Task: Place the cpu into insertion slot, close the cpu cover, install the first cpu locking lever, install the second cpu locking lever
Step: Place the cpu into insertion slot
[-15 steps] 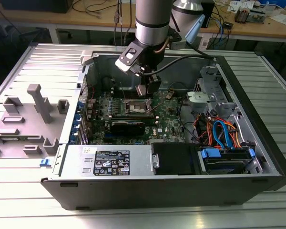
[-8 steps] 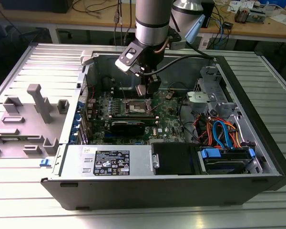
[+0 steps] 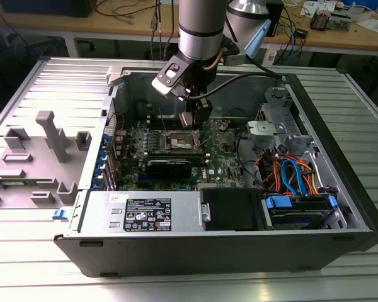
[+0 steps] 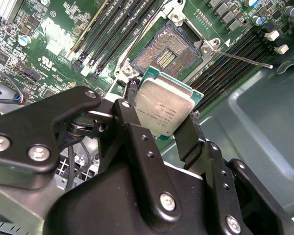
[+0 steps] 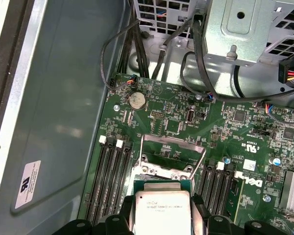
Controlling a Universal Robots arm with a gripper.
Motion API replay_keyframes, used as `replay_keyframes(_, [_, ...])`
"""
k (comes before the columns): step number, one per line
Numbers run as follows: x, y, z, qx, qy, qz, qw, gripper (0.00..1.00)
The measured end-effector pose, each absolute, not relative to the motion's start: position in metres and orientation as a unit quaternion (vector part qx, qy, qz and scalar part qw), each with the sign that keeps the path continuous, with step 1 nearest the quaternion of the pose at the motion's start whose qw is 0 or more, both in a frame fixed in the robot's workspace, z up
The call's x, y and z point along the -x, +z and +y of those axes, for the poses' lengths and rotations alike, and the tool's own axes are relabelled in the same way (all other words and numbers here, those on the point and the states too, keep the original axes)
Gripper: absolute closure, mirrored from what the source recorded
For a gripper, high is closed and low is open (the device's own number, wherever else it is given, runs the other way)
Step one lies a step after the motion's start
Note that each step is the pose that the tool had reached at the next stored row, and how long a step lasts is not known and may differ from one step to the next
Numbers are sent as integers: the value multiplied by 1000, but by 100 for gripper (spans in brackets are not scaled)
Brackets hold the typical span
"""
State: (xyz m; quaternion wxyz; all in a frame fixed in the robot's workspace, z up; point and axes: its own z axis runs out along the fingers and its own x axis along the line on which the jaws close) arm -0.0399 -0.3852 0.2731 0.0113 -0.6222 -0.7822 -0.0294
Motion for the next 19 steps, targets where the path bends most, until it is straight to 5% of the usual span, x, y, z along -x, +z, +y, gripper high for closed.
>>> replay_keyframes(19, [42,267,-385,662,-30,-748,10,45])
